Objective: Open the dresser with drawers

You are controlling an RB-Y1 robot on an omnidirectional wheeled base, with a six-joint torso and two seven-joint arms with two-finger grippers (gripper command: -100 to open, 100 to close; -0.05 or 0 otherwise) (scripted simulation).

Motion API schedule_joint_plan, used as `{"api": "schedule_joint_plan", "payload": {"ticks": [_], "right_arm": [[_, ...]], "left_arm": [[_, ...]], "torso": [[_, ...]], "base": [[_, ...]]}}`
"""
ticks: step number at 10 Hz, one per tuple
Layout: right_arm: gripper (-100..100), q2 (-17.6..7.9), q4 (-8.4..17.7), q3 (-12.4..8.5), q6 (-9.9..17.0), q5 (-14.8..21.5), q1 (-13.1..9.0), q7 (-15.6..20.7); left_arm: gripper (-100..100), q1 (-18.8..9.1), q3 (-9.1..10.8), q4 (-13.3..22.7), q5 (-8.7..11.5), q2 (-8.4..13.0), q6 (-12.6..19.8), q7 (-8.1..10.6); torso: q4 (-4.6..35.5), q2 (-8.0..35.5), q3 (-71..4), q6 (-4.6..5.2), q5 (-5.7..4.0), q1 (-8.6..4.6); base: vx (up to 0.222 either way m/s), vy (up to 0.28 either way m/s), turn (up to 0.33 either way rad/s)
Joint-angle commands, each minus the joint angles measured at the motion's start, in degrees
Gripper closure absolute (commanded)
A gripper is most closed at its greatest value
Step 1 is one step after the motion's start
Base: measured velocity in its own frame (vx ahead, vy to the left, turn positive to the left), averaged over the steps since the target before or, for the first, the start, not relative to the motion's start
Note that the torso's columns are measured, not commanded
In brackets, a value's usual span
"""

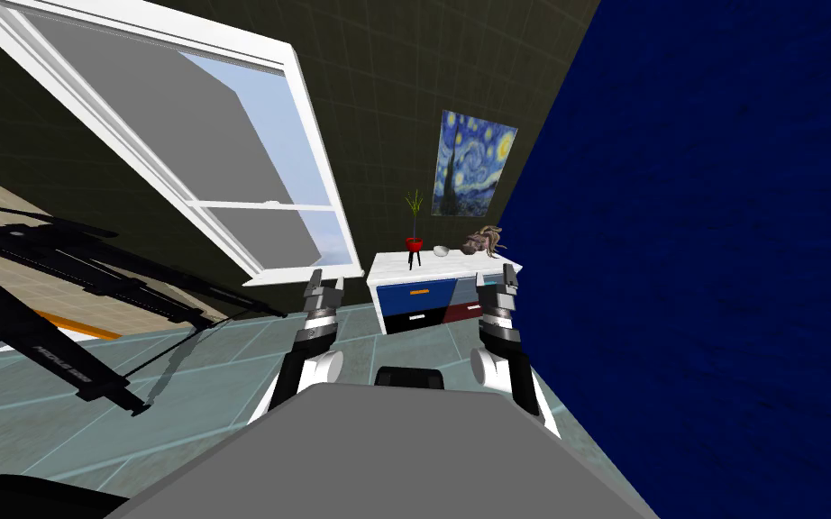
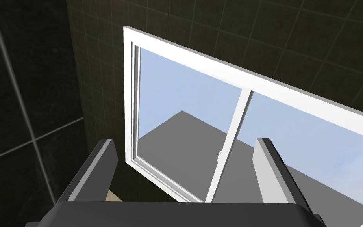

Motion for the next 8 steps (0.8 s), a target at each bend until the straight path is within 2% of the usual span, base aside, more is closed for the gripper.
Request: {"api": "schedule_joint_plan", "payload": {"ticks": [1, 8], "right_arm": [[0, 0.00, 0.00, 0.00, 0.00, 0.00, 0.00, 0.00], [0, 0.00, -0.02, 0.00, -0.01, 0.00, 0.00, 0.00]], "left_arm": [[0, 0.00, 0.00, 0.00, 0.00, 0.00, 0.00, 0.00], [0, 0.00, 0.00, -0.02, 0.00, 0.00, -0.01, 0.00]], "torso": [[2.35, 2.32, -4.67, 0.00, 0.00, 0.00], [31.14, 31.16, -62.27, 0.00, 0.00, 0.00]], "base": [[0.000, 0.000, 0.000], [0.000, 0.000, 0.000]]}}
